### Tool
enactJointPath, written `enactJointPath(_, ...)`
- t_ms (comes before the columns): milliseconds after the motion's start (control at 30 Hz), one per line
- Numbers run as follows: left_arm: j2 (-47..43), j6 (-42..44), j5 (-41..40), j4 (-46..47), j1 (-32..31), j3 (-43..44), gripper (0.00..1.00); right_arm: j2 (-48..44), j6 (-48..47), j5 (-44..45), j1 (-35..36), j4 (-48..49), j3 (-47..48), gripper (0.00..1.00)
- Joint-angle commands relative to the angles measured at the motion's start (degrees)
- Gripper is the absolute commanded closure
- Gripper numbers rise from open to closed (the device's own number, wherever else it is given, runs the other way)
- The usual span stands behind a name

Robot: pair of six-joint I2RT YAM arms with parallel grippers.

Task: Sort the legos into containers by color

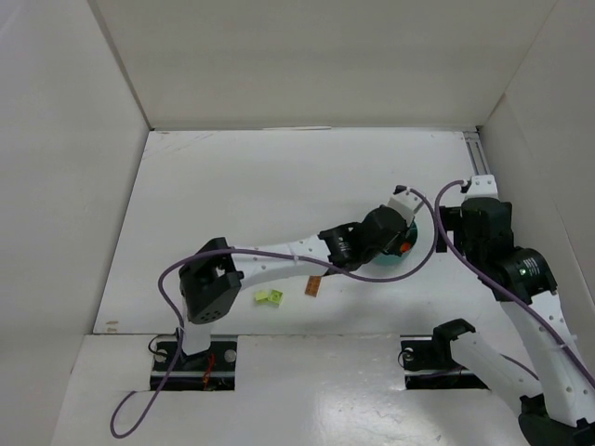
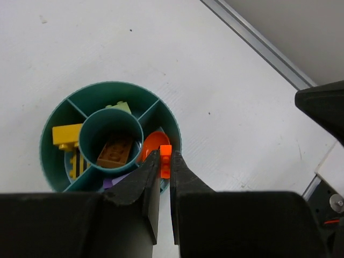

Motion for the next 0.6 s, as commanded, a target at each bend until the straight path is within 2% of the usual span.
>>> enactJointPath(0,1.8,6.3,3.4,3.2,0.0,4.9,1.00,-0.8,0.8,1.7,-0.2,1.0,2.9,0.00)
enactJointPath(233,8.7,6.3,2.3,-1.0,0.0,12.3,1.00,-0.8,0.3,1.7,-0.2,1.0,2.9,0.00)
enactJointPath(567,12.2,5.0,-1.6,-2.6,1.1,13.4,0.98,-0.8,0.3,1.7,-0.2,1.0,2.9,0.00)
